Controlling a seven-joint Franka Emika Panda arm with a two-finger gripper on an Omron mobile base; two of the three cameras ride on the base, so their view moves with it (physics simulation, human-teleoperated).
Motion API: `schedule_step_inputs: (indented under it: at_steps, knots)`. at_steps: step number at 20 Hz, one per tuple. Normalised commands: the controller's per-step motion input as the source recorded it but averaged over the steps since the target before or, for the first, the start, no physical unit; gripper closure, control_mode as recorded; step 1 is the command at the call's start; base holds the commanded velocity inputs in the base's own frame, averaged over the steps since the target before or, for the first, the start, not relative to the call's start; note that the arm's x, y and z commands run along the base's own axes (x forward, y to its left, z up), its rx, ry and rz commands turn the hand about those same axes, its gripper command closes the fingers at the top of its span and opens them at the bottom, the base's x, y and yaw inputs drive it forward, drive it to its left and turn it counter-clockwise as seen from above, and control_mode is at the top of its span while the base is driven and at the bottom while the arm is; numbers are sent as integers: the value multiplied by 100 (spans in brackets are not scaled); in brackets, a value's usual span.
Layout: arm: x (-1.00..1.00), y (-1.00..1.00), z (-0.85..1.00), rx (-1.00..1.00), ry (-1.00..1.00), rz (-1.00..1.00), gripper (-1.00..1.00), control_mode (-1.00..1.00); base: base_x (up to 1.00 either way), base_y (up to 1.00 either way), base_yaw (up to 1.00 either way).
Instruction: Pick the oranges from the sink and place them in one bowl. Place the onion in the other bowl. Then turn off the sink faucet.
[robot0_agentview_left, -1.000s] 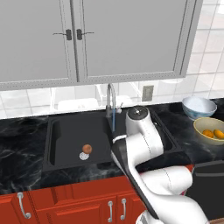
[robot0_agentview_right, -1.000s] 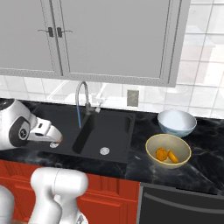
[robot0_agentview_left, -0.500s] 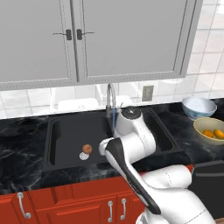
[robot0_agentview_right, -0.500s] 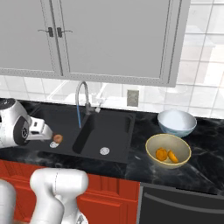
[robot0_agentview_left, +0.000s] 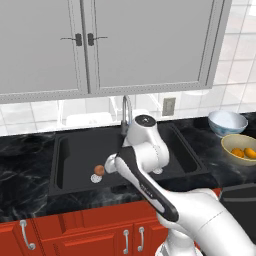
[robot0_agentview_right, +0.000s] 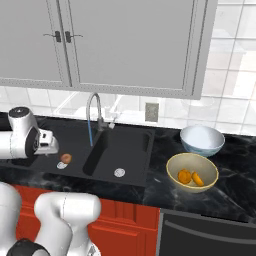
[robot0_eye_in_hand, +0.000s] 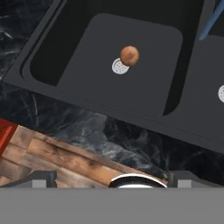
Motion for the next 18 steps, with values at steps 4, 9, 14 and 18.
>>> schedule_step_inputs:
  at_steps: [4, 9, 14, 18]
  knots:
    - [32, 0, -9, 0, 1, 0, -100, -100, 0, 0, 0]
    - [29, 0, -10, 0, 0, 0, -100, -100, 0, 0, 0]
    - [29, 0, -13, 0, 1, 0, -100, -100, 0, 0, 0]
    - [40, 0, -28, 0, 0, -1, -100, -100, 0, 0, 0]
